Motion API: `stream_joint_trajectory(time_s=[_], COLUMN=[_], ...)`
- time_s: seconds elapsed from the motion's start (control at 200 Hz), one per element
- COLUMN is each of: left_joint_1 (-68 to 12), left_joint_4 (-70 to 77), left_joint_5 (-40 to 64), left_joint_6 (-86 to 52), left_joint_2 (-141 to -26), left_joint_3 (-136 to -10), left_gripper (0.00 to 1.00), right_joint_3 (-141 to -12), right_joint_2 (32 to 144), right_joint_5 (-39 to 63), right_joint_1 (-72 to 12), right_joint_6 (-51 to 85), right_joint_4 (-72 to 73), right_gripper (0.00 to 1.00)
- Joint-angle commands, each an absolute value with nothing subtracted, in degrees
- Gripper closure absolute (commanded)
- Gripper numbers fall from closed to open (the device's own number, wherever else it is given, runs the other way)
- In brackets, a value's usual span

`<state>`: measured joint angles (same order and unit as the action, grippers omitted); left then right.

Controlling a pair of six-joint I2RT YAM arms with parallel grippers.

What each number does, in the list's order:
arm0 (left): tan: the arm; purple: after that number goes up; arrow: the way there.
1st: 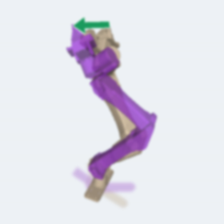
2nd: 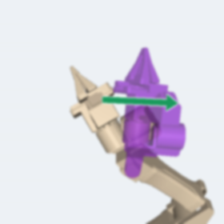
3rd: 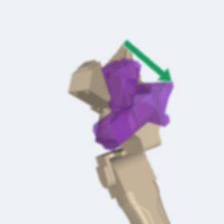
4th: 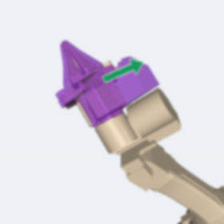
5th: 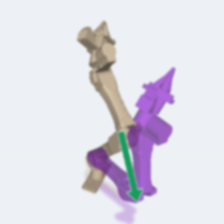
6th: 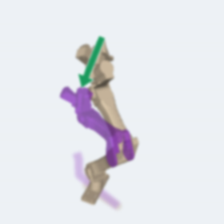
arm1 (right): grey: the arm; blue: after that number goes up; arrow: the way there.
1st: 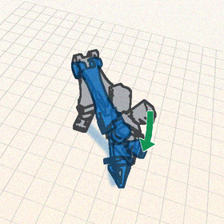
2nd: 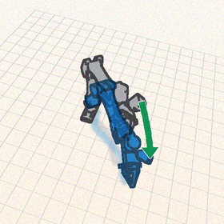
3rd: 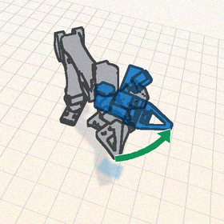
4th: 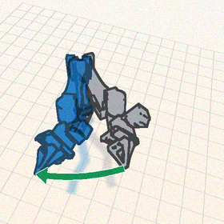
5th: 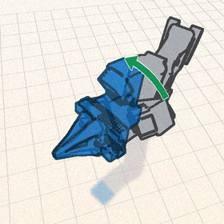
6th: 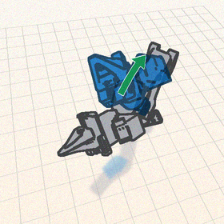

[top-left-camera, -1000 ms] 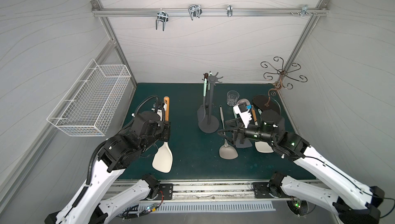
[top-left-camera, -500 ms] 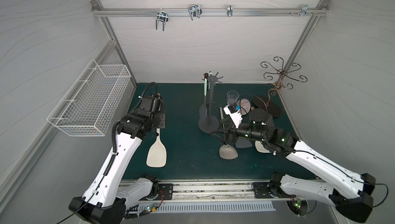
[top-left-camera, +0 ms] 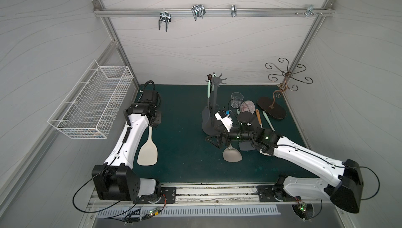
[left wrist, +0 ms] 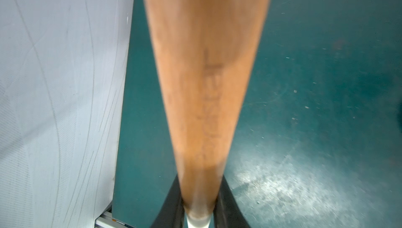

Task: Take the spatula off the kitchen utensil rack
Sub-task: Place the spatula at the center of the board.

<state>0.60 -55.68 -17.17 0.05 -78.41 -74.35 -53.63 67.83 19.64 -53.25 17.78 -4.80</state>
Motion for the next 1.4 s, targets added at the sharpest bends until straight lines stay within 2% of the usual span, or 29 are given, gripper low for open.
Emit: stream_joint_trajectory(time_s=[0.0, 0.505, 0.775, 1.03, 1.396], left_joint_1=[4.2, 7.2, 11.9, 11.6, 11.8], left_joint_4=[-54.1, -52.7, -51.1, -52.0, -56.5], left_joint_5=[-17.0, -21.6, -18.0, -20.1, -15.7], left_joint_6=[2.1, 6.1, 6.3, 6.2, 4.4], left_joint_2=[-81.6, -100.7, -102.7, -107.1, -115.3], left_joint_3=[-76.1, -80.8, -80.1, -81.6, -87.1], left_gripper=[1.0, 1.0, 1.0, 1.0, 1.0], right_joint_3=[-53.3, -45.8, -42.9, -43.1, -44.8], right_joint_2=[67.8, 62.2, 59.0, 60.1, 63.1], right_joint_5=[21.5, 20.5, 20.5, 20.1, 20.8], right_joint_1=[-53.7, -53.8, -53.8, -53.8, -53.9], right_joint_6=[18.5, 17.3, 17.1, 16.6, 18.4], right_joint_4=[-1.1, 1.1, 1.8, 2.0, 3.1], right_gripper=[0.01, 0.01, 0.01, 0.01, 0.01])
